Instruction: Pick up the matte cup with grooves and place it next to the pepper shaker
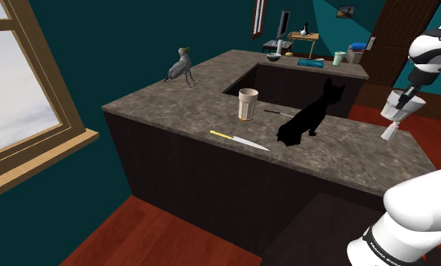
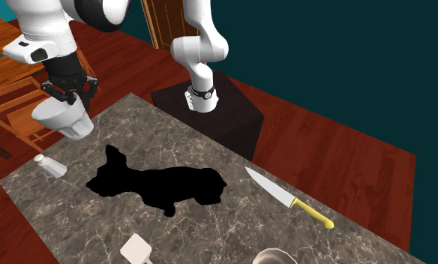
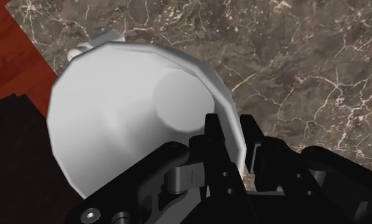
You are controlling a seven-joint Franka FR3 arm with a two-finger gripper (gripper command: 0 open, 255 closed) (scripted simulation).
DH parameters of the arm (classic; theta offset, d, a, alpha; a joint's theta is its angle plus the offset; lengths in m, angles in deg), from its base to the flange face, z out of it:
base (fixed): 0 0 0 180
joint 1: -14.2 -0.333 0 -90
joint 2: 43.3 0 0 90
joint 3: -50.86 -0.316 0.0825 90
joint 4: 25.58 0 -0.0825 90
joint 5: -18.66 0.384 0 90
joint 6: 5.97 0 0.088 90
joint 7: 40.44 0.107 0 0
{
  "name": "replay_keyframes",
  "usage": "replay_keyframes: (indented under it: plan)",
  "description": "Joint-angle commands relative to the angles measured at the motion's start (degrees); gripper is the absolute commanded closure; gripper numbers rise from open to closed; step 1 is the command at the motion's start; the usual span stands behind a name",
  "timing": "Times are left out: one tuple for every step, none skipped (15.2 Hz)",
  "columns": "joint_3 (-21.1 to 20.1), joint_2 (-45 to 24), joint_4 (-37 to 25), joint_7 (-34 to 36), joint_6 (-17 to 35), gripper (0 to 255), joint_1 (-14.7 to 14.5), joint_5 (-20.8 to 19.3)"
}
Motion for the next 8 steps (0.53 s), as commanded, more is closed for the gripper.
replay_keyframes:
  plan:
    - [2.72,-1.50,-1.76,-3.47,0.26,255,0.13,0.77]
    - [4.17,-2.38,-2.74,-5.24,0.37,255,0.13,1.31]
    - [5.66,-3.34,-3.78,-7.06,0.47,255,0.08,1.96]
    - [7.20,-4.41,-4.88,-8.94,0.56,255,0.00,2.74]
    - [8.77,-5.59,-6.04,-10.89,0.64,255,-0.11,3.66]
    - [10.42,-6.88,-7.26,-12.92,0.70,255,-0.27,4.73]
    - [12.13,-8.31,-8.56,-15.04,0.75,255,-0.46,5.98]
    - [13.91,-9.89,-9.92,-17.27,0.76,255,-0.69,7.44]
